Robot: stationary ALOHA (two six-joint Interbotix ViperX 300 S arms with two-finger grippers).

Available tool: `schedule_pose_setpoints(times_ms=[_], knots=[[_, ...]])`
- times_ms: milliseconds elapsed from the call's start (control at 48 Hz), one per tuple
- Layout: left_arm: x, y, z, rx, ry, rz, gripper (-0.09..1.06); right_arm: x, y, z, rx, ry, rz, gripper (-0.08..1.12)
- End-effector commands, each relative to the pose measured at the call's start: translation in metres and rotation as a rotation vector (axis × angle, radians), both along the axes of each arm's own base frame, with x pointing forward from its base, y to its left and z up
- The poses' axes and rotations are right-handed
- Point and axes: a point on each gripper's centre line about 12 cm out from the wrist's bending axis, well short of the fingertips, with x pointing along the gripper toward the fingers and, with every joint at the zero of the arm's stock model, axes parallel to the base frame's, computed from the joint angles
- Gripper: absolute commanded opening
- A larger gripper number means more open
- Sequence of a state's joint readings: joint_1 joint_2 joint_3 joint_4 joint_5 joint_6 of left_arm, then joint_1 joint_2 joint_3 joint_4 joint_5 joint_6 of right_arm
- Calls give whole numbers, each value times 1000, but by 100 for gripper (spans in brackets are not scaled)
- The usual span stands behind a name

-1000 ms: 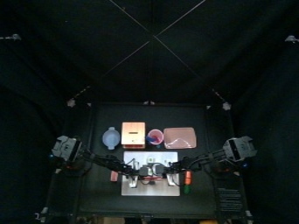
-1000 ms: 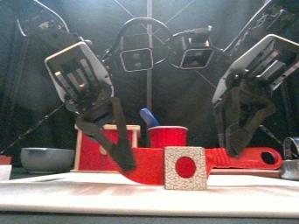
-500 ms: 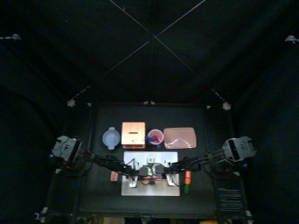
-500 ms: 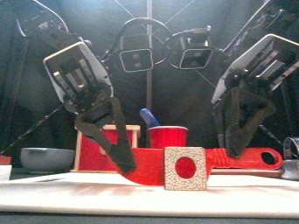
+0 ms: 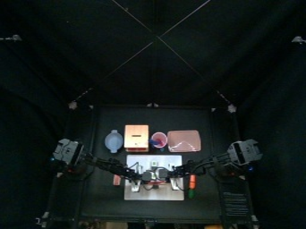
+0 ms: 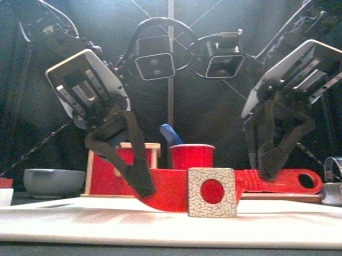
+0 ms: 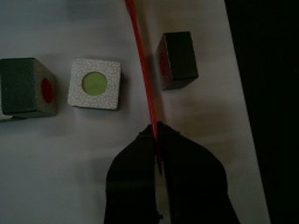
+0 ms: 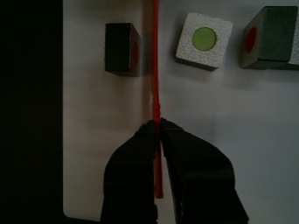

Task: Cut the sushi into 4 pieces with the knife
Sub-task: Cut the sushi into 4 pieces

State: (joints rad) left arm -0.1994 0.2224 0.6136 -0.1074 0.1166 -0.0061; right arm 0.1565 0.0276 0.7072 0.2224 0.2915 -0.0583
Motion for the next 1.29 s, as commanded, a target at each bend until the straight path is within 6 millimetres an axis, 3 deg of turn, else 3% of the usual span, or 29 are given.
schedule_pose_setpoints(times_ms=[21, 250, 417, 729, 896, 1062, 1292], knots=[[0, 12, -2, 23, 10, 3, 30, 2, -12, 3, -11, -8, -19, 31], [2, 19, 5, 42, -14, -4, 30, 4, -15, 6, -18, -14, -20, 31], [8, 18, 31, 29, -83, 0, 37, 8, -12, 20, -11, -46, -13, 31], [11, 14, 60, 17, -157, -8, 69, 11, -3, 38, 4, -81, 4, 31], [10, 13, 71, 14, -180, -10, 78, 9, 0, 43, 17, -90, 4, 31], [2, 14, 86, 16, -190, -15, 79, -4, -1, 48, 32, -54, 2, 31], [-16, 20, 115, 22, -255, -20, 79, -44, 0, 62, 114, 23, -22, 31]])
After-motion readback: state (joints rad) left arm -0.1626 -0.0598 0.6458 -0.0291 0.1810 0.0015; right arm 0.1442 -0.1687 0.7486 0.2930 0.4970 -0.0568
